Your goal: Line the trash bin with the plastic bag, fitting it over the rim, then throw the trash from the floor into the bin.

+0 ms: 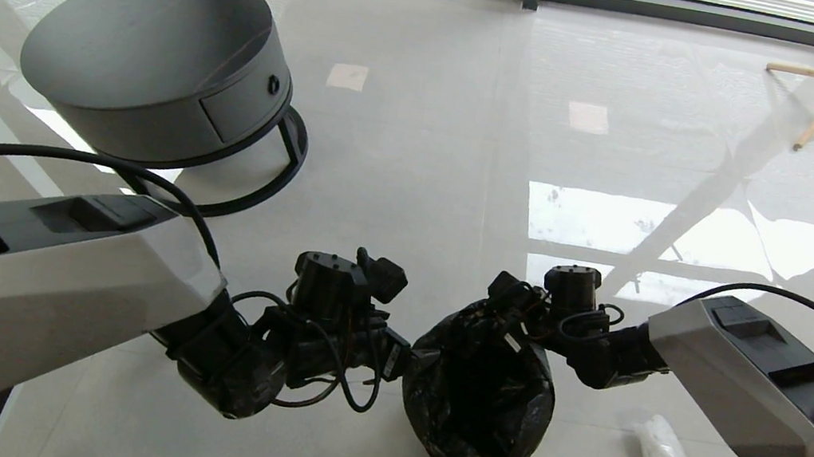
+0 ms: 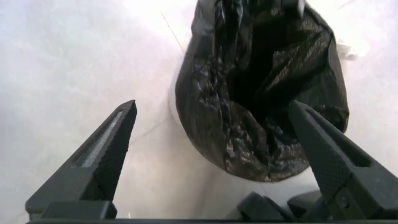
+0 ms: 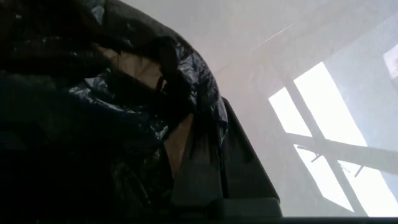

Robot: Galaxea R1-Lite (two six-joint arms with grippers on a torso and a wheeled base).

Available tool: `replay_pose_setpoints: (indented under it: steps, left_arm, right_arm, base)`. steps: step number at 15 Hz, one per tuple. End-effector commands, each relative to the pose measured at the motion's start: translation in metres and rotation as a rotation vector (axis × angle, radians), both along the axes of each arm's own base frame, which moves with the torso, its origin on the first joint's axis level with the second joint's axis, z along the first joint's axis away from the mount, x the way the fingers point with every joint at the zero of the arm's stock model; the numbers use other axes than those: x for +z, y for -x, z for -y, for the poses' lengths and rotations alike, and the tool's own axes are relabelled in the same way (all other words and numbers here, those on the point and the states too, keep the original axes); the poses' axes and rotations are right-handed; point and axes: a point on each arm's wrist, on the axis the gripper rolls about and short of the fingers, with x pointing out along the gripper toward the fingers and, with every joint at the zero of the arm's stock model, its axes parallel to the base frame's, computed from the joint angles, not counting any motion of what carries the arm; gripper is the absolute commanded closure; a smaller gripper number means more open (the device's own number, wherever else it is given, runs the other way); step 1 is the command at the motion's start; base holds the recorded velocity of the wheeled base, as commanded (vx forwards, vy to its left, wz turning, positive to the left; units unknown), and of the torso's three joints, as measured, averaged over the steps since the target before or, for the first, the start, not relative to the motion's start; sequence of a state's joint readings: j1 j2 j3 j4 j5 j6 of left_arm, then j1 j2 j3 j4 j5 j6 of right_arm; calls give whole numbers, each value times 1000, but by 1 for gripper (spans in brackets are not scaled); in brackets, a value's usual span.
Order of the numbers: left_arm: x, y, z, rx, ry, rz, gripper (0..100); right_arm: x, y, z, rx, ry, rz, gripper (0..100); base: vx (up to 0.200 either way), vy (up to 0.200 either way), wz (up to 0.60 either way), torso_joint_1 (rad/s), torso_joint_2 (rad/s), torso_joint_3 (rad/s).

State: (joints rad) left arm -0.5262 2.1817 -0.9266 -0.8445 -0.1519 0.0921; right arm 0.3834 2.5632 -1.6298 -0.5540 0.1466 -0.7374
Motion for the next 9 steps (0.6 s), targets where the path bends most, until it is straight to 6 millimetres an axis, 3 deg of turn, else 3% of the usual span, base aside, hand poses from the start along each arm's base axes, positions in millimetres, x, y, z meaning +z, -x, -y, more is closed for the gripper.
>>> replay_pose_setpoints:
  steps: [1,9]
  left_arm:
    - [-5,-1,1,0,-2,-3,0]
    - [0,-8,5,7,43,66,0]
  right_arm:
    - [-10,-2,1,-2,6,-15,100]
    - [-19,4,1,20,-10,-53,100]
  base:
    - [0,0,0,0,0,0]
    - [0,0,0,0,0,0]
